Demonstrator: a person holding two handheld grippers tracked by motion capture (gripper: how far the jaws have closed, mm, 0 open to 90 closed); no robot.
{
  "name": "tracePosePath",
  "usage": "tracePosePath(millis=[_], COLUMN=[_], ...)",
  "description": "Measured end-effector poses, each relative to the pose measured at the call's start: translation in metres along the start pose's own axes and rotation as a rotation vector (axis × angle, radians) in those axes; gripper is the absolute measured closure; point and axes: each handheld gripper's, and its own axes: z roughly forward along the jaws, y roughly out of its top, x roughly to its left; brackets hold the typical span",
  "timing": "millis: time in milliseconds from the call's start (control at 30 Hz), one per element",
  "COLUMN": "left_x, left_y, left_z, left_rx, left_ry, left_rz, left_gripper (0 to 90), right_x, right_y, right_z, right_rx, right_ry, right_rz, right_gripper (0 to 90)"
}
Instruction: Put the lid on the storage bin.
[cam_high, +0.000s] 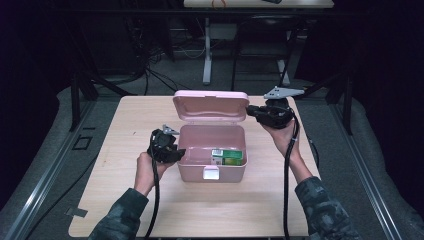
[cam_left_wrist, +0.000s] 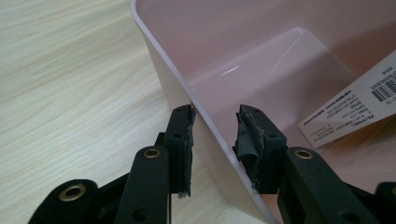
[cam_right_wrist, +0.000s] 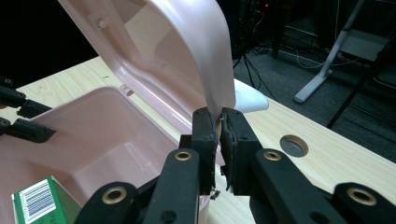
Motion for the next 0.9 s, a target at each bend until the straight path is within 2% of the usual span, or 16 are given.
tracePosePath(millis=[900], left_x=[0.003], left_y=[-0.005], left_z=[0.001], left_rx=[-0.022], left_ry=[-0.018], left_rz=[0.001], left_gripper=[65.2], right_x=[0.013], right_y=[-0.016], right_z=[-0.010], right_rx=[-0.013], right_ry=[0.003], right_rz=[0.044], right_gripper=[82.5])
